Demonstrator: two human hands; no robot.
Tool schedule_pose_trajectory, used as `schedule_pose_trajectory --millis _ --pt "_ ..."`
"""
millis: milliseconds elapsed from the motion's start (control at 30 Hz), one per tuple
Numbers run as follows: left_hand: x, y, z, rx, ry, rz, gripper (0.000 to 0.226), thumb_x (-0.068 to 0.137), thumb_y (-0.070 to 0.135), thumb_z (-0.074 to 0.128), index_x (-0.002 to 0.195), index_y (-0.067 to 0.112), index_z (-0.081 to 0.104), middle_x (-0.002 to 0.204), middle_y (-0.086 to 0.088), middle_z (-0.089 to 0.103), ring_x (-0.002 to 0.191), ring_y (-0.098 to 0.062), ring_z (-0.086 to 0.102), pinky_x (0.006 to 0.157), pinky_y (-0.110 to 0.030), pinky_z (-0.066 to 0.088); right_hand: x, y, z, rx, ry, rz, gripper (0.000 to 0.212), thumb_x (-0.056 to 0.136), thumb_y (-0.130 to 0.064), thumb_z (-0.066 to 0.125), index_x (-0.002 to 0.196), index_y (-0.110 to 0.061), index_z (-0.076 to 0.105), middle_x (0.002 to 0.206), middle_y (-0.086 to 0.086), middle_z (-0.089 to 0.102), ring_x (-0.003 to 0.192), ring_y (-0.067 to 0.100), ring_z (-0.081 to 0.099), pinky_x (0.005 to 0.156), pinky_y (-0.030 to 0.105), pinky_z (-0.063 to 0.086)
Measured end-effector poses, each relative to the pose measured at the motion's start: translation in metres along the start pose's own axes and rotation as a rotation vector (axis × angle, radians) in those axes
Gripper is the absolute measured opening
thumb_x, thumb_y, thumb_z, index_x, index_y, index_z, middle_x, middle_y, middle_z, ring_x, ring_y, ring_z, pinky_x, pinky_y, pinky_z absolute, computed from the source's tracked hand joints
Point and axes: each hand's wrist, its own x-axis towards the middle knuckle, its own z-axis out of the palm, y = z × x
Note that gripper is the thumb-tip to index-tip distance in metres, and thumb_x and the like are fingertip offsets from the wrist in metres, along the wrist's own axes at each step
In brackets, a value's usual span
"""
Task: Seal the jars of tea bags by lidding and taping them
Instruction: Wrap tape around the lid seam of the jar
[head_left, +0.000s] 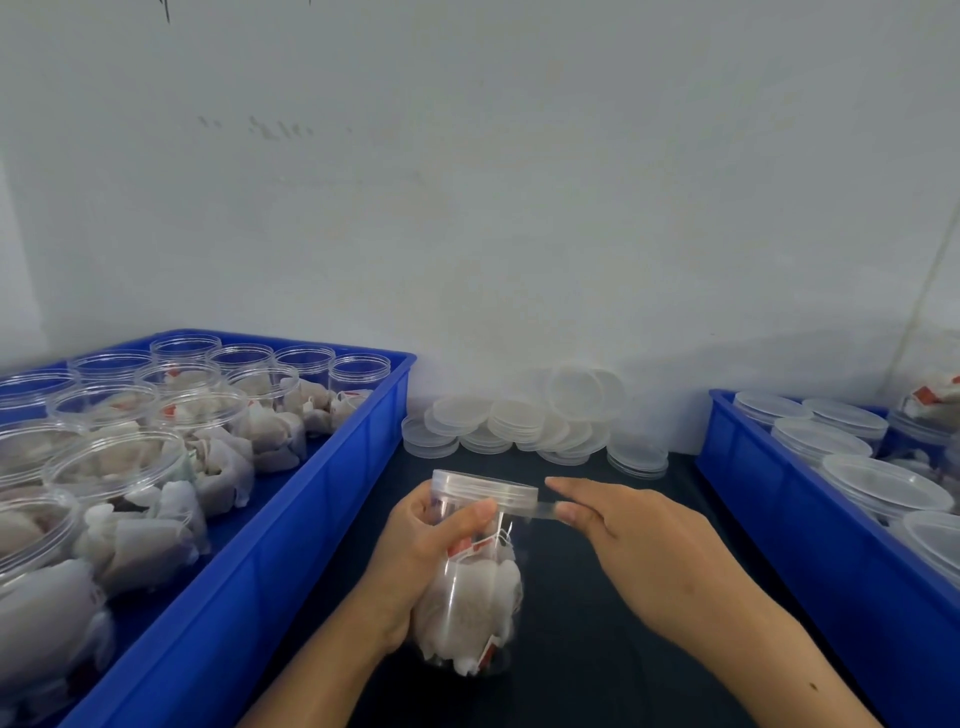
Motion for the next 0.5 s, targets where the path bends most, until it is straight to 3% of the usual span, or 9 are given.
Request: schedule_pose_trajectory --millis 233,367,500 --pt "-0.003 0.001 0.000 -0.025 -0.041 -0.019 0.064 0.055 0.041 0.076 0.109 0.010 0.063 0.095 -0.012 0.074 0.084 -0.024 0.073 0.064 -0.022 0.056 0.004 -0.004 0.007 -0.114 -0.023 -0.028 0.044 0.103 -0.046 0.019 0.145 -0.040 0.032 0.121 -0.013 0.061 0.108 0.010 0.057 0.089 0.028 0.047" --pt "-0.004 0.002 -0.002 -0.077 -0.066 -0.036 0.061 0.059 0.038 0.075 0.112 0.011 0.062 0.099 -0.014 0.074 0.089 -0.026 0.073 0.066 -0.025 0.057 0.008 -0.004 0.014 -0.103 -0.025 -0.046 0.043 0.103 -0.046 0.018 0.144 -0.042 0.029 0.095 -0.011 0.057 0.088 0.013 0.058 0.076 0.030 0.046" --pt "-0.004 0.001 -0.003 -0.114 -0.063 -0.048 0.075 0.055 0.039 0.088 0.118 0.010 0.059 0.106 -0.015 0.072 0.098 -0.029 0.070 0.070 -0.029 0.058 0.008 -0.003 0.021 -0.070 -0.013 -0.046 0.043 0.102 -0.047 0.017 0.145 -0.043 0.024 0.092 -0.009 0.058 0.075 0.012 0.054 0.068 0.029 0.045"
